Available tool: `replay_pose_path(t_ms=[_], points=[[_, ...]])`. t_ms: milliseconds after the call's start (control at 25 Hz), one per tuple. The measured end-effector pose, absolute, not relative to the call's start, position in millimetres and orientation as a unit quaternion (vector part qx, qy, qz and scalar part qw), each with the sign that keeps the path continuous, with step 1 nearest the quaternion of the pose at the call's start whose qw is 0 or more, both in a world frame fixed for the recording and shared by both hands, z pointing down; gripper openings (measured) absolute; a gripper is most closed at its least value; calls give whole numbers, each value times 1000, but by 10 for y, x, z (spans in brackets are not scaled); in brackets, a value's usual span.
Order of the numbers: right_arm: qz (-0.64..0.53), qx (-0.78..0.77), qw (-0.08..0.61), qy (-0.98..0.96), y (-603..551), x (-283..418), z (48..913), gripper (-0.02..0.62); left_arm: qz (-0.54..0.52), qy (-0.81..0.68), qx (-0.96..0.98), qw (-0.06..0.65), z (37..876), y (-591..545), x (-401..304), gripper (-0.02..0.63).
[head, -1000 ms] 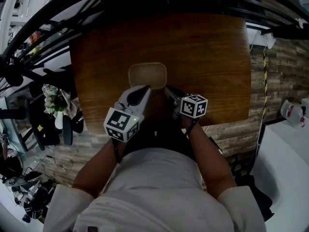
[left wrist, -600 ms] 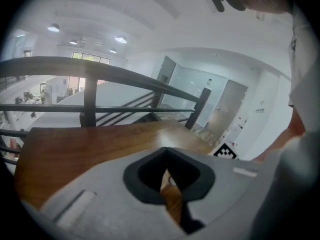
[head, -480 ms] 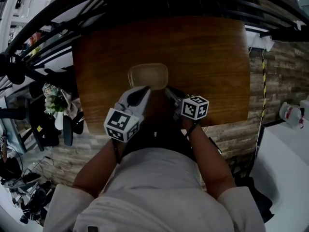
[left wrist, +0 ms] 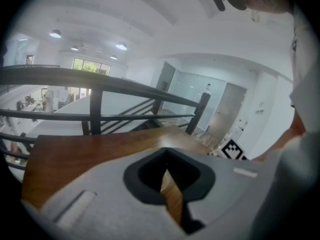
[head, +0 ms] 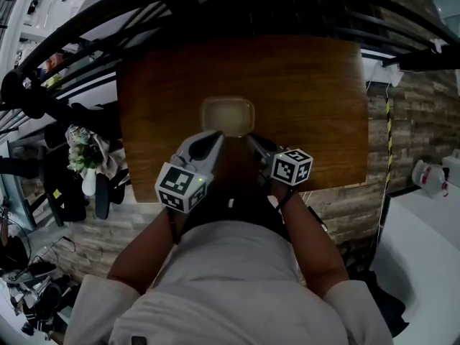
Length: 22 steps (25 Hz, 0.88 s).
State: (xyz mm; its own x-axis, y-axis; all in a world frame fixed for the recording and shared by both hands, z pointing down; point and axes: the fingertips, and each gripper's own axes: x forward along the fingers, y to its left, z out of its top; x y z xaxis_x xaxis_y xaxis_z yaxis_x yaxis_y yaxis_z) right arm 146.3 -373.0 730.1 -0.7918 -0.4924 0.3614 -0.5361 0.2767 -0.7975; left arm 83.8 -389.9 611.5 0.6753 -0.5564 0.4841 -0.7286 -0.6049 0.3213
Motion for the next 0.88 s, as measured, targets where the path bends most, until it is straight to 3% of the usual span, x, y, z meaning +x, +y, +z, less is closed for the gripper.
replay_pose_path(t_ms=[880], points=[[419, 327, 1, -847, -3490, 1281, 5935, 6, 122, -376, 897, 196, 5243, -3602, 457, 3]])
